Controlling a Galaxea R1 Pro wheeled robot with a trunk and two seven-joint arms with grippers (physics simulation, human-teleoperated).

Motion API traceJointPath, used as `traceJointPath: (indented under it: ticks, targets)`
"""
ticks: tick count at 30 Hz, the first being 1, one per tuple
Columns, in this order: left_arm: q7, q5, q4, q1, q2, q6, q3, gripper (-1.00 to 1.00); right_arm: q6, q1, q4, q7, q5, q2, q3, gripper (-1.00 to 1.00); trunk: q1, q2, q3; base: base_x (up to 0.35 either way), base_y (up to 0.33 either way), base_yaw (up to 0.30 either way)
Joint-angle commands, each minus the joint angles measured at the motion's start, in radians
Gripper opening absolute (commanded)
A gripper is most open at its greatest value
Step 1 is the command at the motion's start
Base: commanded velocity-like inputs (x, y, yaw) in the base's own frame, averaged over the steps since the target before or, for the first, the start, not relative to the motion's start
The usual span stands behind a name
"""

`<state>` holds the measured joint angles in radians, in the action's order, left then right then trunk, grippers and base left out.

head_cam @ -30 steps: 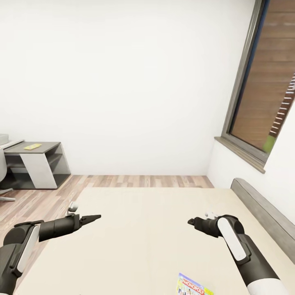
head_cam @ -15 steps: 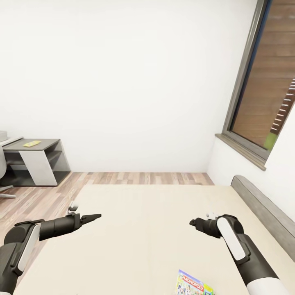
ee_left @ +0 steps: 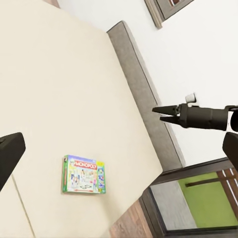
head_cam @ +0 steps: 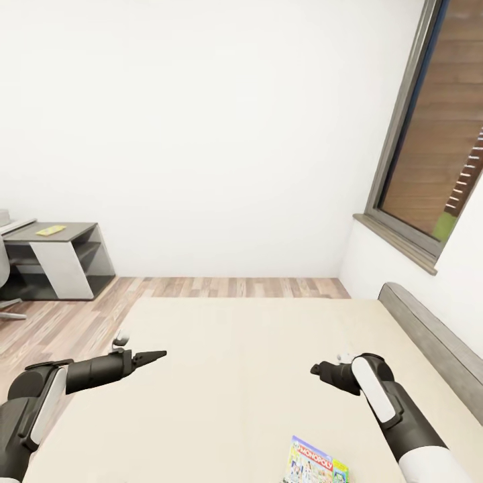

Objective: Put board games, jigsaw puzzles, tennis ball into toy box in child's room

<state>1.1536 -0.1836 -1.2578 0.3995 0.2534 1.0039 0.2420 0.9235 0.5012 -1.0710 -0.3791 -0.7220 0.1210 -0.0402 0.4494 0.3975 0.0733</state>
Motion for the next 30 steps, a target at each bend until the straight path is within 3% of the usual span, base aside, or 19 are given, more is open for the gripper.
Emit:
traceJointPath:
  ticks: [1, 30]
  targets:
    - [0.002, -0.001, 0.000, 0.001, 0.000, 0.005, 0.000, 1.00, -0.003, 0.002, 0.006, -0.010, -0.010, 0.001, -0.003, 1.00, 0.001, 0.002, 0.004, 0.000, 0.000, 0.000]
    - [-0.005, -0.001, -0.002, 0.001, -0.012, 0.005, -0.006, 1.00, -0.037, 0.007, 0.027, -0.009, -0.010, 0.008, 0.003, 1.00, 0.001, 0.002, 0.052, 0.000, 0.000, 0.000]
